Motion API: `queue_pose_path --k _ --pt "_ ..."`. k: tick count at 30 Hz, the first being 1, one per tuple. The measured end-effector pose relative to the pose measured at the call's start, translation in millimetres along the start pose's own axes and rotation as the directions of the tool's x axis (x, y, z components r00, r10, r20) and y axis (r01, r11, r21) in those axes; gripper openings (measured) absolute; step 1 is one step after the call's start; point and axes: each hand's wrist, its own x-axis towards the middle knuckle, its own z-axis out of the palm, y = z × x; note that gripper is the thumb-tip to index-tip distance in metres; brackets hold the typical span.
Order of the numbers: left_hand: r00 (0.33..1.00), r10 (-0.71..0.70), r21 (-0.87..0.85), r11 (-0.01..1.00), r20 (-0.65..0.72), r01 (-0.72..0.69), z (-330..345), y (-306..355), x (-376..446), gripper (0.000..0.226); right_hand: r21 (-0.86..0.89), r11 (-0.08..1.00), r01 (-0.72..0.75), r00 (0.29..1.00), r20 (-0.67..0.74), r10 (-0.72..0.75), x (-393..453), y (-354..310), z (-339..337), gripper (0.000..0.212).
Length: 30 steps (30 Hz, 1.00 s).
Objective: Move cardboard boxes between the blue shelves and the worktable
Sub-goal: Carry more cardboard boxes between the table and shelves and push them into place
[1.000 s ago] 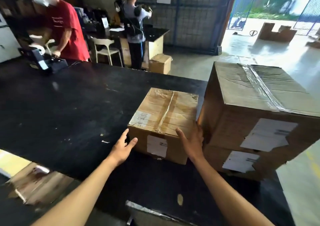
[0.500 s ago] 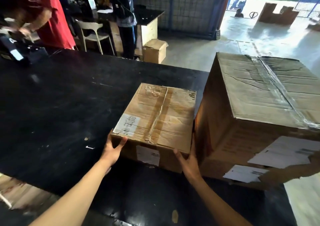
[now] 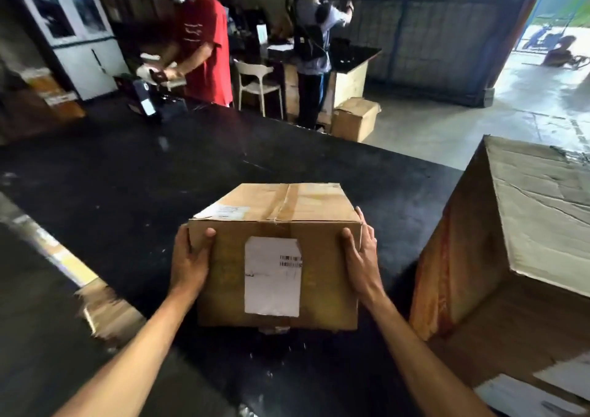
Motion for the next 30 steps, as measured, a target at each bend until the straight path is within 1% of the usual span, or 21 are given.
queue_pose_path --k 1,3,6,7,8,10,13,14,16,17,20,21,23,25,26,30 --pt "0.999 0.025 0.015 1.0 -0.048 -0.024 -15.0 4.4 -4.6 0.038 0.031 0.999 0.012 0.998 0.055 -0.013 1.7 -6.9 11.3 0.115" --pt "0.986 0.045 0.054 0.998 -0.159 -0.037 -51.3 9.0 -14.7 0.033 0.082 0.996 0.022 0.986 0.162 -0.035 -2.2 -25.1 40.4 0.106" --pt "0.941 0.026 0.07 0.998 -0.339 -0.002 -107.5 11.7 -29.0 0.025 0.144 0.989 0.033 0.95 0.302 -0.075 -18.4 -50.5 85.8 0.08" --pt "0.916 0.023 0.072 0.997 -0.401 0.006 -128.8 10.9 -35.6 0.027 0.164 0.986 0.033 0.931 0.354 -0.09 -26.2 -59.3 101.1 0.074" --pt "0.888 0.025 0.077 0.997 -0.458 0.011 -149.1 13.1 -43.7 0.034 0.186 0.982 0.033 0.912 0.395 -0.105 -34.2 -68.7 116.1 0.072" --pt "0.827 0.027 0.08 0.997 -0.562 0.021 -188.0 17.2 -62.0 0.044 0.228 0.973 0.042 0.881 0.451 -0.143 -50.7 -88.2 142.7 0.067" --pt "0.721 0.04 0.086 0.996 -0.692 0.027 -247.2 29.6 -101.5 0.04 0.286 0.955 0.071 0.816 0.534 -0.221 -82.5 -120.3 183.4 0.065" --pt "0.694 0.045 0.099 0.994 -0.718 0.037 -263.0 35.8 -115.5 0.042 0.311 0.948 0.072 0.798 0.552 -0.242 -92.4 -130.3 194.2 0.062" --pt "0.633 0.071 0.134 0.99 -0.771 0.052 -299.1 47.7 -148.5 0.051 0.369 0.926 0.079 0.739 0.602 -0.303 -118.4 -155.2 216.1 0.049" --pt "0.603 0.101 0.162 0.986 -0.792 0.047 -316.4 53.6 -165.7 0.053 0.395 0.915 0.084 0.704 0.626 -0.335 -131.4 -167.7 226.0 0.049" --pt "0.51 0.165 0.217 0.975 -0.844 0.044 -360.2 70.2 -213.5 0.044 0.452 0.887 0.097 0.63 0.662 -0.406 -167.6 -203.0 249.3 0.079" --pt "0.474 0.171 0.218 0.975 -0.864 0.047 -370.6 76.6 -229.6 0.045 0.476 0.874 0.096 0.603 0.671 -0.431 -180.3 -213.9 253.9 0.084" --pt "0.397 0.208 0.244 0.969 -0.894 0.041 -388.8 90.0 -263.3 0.043 0.522 0.848 0.091 0.547 0.686 -0.48 -205.5 -232.5 263.0 0.082" --pt "0.343 0.264 0.294 0.955 -0.901 0.036 -404.6 100.0 -294.5 0.042 0.553 0.828 0.092 0.484 0.702 -0.522 -228.4 -247.2 269.0 0.079" --pt "0.325 0.28 0.305 0.952 -0.903 0.027 -410.7 105.9 -310.2 0.044 0.573 0.815 0.088 0.455 0.705 -0.544 -240.0 -254.0 271.1 0.077" --pt "0.28 0.322 0.343 0.939 -0.904 0.026 -425.3 128.9 -366.4 0.049 0.645 0.759 0.082 0.372 0.687 -0.624 -281.1 -283.8 277.1 0.076"
